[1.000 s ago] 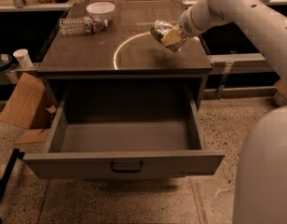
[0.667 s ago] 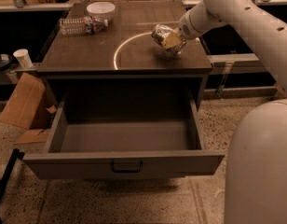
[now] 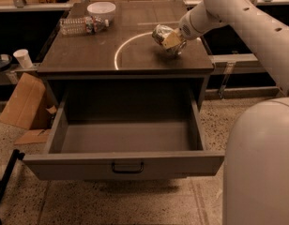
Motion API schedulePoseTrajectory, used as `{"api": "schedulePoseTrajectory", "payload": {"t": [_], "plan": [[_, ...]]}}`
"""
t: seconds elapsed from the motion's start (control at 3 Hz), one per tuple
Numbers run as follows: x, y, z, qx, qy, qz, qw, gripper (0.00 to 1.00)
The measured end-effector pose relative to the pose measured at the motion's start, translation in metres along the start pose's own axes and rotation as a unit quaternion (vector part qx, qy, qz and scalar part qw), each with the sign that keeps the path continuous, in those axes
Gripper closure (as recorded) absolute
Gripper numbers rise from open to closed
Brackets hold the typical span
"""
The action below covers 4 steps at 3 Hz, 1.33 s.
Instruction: Pick 7up can from top drawer and place on counter
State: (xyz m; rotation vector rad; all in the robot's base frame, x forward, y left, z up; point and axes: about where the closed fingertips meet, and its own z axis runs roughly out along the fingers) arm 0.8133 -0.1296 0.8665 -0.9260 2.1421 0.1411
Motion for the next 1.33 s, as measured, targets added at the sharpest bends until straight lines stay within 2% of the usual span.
{"api": "schedulePoseTrajectory", "payload": {"t": [0.67, 1.0, 1.33], "plan": [[-0.002, -0.006, -0.008, 0.007, -0.02, 0.002, 0.9998, 0.11], [-0.002, -0.011, -0.019, 0.018, -0.041, 0.005, 0.999, 0.0], [-0.005, -0.012, -0.03, 0.027, -0.063, 0.002, 0.9976, 0.0]]}}
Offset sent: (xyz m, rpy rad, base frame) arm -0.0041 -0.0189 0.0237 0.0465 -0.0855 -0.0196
